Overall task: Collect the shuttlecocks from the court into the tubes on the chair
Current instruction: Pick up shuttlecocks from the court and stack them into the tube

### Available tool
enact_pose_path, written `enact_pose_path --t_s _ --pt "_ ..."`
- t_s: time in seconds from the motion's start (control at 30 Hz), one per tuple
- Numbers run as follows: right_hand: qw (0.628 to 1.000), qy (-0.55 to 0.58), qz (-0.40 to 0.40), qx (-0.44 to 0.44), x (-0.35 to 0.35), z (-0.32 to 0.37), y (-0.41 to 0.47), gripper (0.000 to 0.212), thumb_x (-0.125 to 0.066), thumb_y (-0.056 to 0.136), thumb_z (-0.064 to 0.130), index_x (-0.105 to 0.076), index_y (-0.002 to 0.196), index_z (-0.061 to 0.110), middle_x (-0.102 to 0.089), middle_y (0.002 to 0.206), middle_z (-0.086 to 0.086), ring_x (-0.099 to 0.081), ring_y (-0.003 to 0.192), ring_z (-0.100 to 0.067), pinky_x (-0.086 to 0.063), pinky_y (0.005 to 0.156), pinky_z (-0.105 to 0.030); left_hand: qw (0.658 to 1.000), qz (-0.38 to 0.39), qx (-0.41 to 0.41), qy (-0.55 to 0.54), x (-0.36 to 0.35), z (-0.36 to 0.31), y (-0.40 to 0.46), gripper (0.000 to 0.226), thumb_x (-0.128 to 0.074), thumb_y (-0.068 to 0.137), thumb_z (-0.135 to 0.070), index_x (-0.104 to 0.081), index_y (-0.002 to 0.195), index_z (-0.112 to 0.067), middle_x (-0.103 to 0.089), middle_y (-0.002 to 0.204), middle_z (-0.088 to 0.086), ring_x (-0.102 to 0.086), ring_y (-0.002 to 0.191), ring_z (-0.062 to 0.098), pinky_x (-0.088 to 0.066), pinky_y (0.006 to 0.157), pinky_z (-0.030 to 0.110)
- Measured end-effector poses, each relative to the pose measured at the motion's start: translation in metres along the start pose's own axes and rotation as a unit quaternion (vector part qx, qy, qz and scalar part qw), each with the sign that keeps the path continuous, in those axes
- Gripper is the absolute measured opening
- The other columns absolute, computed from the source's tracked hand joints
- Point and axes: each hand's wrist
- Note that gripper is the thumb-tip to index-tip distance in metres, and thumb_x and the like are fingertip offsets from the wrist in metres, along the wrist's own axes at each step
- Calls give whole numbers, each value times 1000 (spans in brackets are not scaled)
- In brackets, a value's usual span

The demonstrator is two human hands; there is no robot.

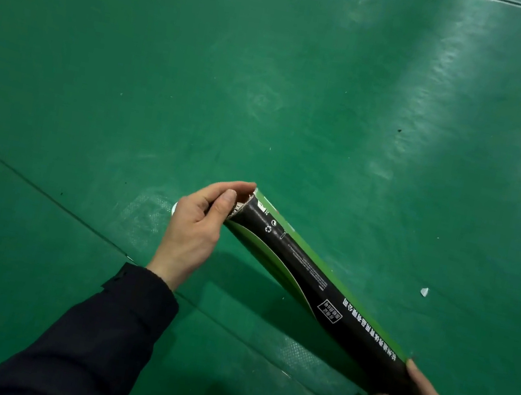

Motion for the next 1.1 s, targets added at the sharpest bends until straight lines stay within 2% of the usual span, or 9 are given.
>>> enact_pose_path --t_s 0.1,0.2,0.3,0.47,0.6,0.7,0.87,1.0,1.1 --pt "999 16 36 -35 2 -4 2 85 -101 8 26 -54 79 17 -65 72 -5 -20 29 -5 -32 33 -16 999 7 27 -41 1 8 1 30 -45 108 -15 -72 120 -17 -73 127 -1 -64 124 20 -46 112 48" --pt "998 7 25 -50 -2 -2 3 85 -101 7 24 -53 77 17 -58 68 -3 -20 28 -5 -28 29 -16 998 14 34 -49 1 3 -3 36 -40 107 -19 -66 131 -18 -65 139 -8 -55 135 10 -41 116 36" --pt "998 -31 -6 -48 -9 0 0 55 -90 36 24 -52 76 19 -57 65 -2 -19 26 -5 -27 29 -15 1000 28 12 -2 4 -3 -6 38 -38 109 -16 -61 139 -16 -64 139 -12 -53 133 2 -39 110 17" --pt "996 -61 -57 -20 -15 -1 -4 18 -64 90 24 -51 79 17 -55 49 1 -25 22 -5 -35 29 -16 997 52 -39 43 12 -8 -4 38 -40 102 -1 -67 129 -5 -69 132 0 -59 130 11 -44 110 24" --pt "993 -90 -75 -2 -20 -1 -10 21 -61 96 25 -51 80 16 -54 45 0 -38 22 -6 -43 33 -17 992 66 -73 74 8 -22 -11 42 -39 99 4 -69 126 -7 -71 128 -3 -62 125 10 -45 105 22" --pt "992 -103 -77 -10 -21 -2 -12 21 -63 94 27 -52 81 15 -51 65 -5 -42 24 -9 -47 35 -19 993 76 -64 60 8 -25 -18 42 -39 99 -15 -67 131 -11 -71 124 1 -63 117 17 -45 97 22" --pt "984 -143 -66 -79 -25 -12 -11 26 -65 92 33 -51 81 14 -42 50 -3 -27 25 -8 -49 36 -24 978 41 -112 173 23 -30 -24 39 -54 94 -33 -69 125 -15 -72 113 -6 -66 89 7 -49 78 20" --pt "983 -175 -24 -58 -52 -21 -14 23 -69 86 33 -50 85 20 -43 57 -1 -28 31 -9 -46 37 -20 985 -112 -20 -132 51 -23 -33 49 -70 85 -21 -55 132 -16 -63 134 6 -67 119 23 -58 95 43" --pt "979 -201 24 -29 -88 -32 -18 26 -73 77 33 -51 90 26 -46 65 0 -29 40 -9 -41 38 -18 890 -193 89 -403 87 -4 -42 87 -92 72 -29 -42 142 -20 -55 146 20 -63 126 31 -58 93 46"
Point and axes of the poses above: each hand's wrist, its own y-axis towards the middle knuckle, its own x-axis out of the back of the hand, z = x × y
